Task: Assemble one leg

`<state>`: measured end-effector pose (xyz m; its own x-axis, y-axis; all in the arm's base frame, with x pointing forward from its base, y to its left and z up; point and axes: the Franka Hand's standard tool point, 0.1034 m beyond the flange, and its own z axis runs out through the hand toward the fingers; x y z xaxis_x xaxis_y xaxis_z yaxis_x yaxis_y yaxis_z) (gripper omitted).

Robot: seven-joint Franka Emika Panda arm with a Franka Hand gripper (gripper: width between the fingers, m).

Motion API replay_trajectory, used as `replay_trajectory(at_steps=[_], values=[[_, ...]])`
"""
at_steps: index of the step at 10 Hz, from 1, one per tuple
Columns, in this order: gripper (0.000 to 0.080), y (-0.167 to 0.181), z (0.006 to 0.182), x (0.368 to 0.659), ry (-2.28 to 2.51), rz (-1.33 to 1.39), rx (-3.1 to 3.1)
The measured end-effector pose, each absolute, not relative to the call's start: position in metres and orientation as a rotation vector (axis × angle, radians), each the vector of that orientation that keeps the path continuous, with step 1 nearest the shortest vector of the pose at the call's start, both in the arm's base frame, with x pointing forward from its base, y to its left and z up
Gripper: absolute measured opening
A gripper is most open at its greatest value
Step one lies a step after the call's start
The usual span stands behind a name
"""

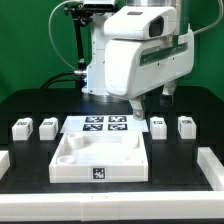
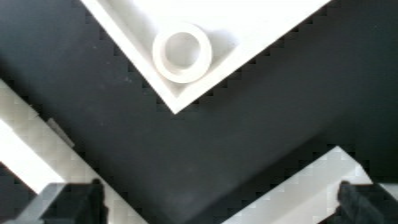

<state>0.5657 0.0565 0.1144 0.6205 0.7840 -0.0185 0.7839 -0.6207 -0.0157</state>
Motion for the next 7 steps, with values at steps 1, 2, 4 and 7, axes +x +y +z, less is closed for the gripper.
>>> replay_trajectory(at_steps=[1,2,4,7], values=[[0.065,0.0565,0.1141,0.5656,-1.365,0.038,-2.822],[0.065,0.0565,0.1141,0.5656,-1.365,0.038,-2.822],[0.065,0.0565,0.1139,0.5655,-1.365,0.038,-2.822],[0.065,0.0565,0.1133,0.5653,-1.365,0.039,-2.822]])
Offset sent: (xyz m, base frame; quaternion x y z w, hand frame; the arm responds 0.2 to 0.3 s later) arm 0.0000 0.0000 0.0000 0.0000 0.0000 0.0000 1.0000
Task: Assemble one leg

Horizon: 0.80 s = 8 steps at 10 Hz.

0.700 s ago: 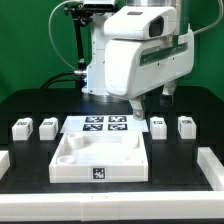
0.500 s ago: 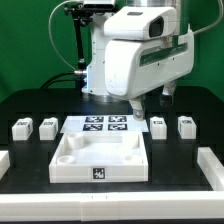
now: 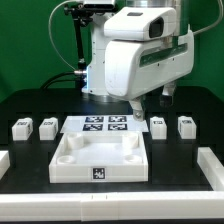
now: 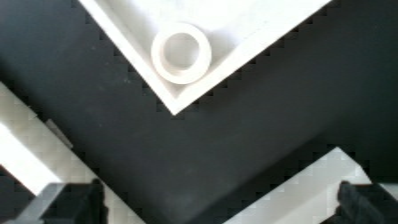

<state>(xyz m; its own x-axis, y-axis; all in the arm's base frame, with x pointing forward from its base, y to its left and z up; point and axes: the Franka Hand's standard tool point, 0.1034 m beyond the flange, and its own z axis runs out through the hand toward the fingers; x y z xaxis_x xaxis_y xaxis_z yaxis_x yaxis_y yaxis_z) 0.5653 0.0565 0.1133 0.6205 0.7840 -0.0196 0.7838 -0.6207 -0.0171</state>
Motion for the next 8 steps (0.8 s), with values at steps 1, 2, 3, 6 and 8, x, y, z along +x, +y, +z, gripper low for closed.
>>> replay_trajectory(at_steps=[1,2,3,6,8], values=[[0.065,0.057,0.113,0.565,-1.365,0.04,-2.821],[0.065,0.057,0.113,0.565,-1.365,0.04,-2.821],[0.065,0.056,0.112,0.564,-1.381,0.038,-2.815],[0.065,0.021,0.071,0.484,-1.797,0.046,-2.565],[0.065,-0.012,0.048,0.447,-2.135,0.046,-2.28]])
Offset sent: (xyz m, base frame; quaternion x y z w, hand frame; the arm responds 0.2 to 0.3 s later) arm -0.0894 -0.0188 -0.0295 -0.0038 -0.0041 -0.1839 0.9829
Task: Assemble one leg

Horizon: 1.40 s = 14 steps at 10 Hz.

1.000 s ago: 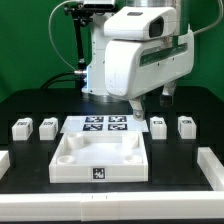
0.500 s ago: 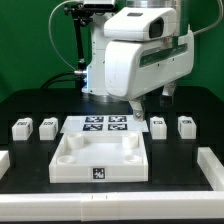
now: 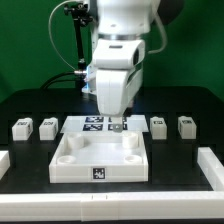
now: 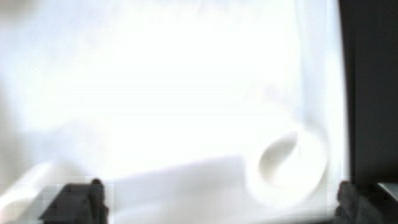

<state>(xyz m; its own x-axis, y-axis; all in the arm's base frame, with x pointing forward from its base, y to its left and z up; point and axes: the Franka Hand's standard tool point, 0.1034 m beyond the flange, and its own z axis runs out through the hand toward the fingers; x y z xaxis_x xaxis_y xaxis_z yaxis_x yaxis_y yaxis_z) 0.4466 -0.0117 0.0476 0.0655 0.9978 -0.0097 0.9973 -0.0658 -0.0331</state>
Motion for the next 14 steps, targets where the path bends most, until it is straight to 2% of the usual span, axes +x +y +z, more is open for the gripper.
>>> replay_trajectory(at_steps=[3,6,8,9,11,14], values=[[0.065,-0.032,0.023,0.42,-2.285,0.059,-2.091],[0.065,-0.032,0.011,0.42,-2.233,0.076,-2.118],[0.0368,-0.032,0.008,0.42,-2.228,0.079,-2.12],[0.0368,-0.032,0.008,0.42,-2.228,0.08,-2.119],[0.0101,-0.032,0.008,0.419,-2.227,0.08,-2.119],[0.0064,-0.033,0.009,0.422,-2.233,0.067,-2.128]])
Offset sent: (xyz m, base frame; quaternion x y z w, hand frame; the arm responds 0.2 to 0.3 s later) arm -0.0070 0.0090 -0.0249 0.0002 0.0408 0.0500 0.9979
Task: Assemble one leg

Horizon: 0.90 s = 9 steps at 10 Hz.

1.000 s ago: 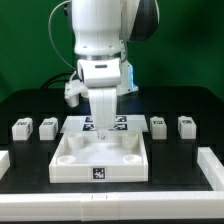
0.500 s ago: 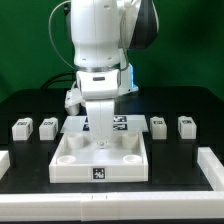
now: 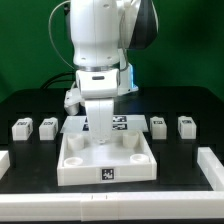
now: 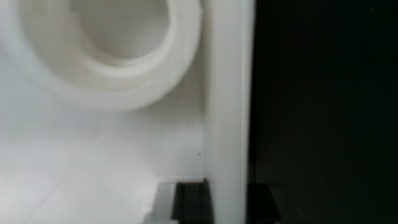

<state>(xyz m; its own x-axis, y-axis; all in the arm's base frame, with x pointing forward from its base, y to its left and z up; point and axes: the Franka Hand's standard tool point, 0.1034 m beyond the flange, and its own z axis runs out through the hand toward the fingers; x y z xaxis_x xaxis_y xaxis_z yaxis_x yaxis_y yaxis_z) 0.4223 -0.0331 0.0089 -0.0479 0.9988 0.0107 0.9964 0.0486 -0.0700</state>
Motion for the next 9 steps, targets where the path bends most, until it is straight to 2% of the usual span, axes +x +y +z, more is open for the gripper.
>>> replay_trajectory(at_steps=[5,9], values=[[0.0064,-0.032,0.009,0.423,-2.233,0.065,-2.13],[0.0062,0.024,0.014,0.479,-2.211,0.009,-2.165]])
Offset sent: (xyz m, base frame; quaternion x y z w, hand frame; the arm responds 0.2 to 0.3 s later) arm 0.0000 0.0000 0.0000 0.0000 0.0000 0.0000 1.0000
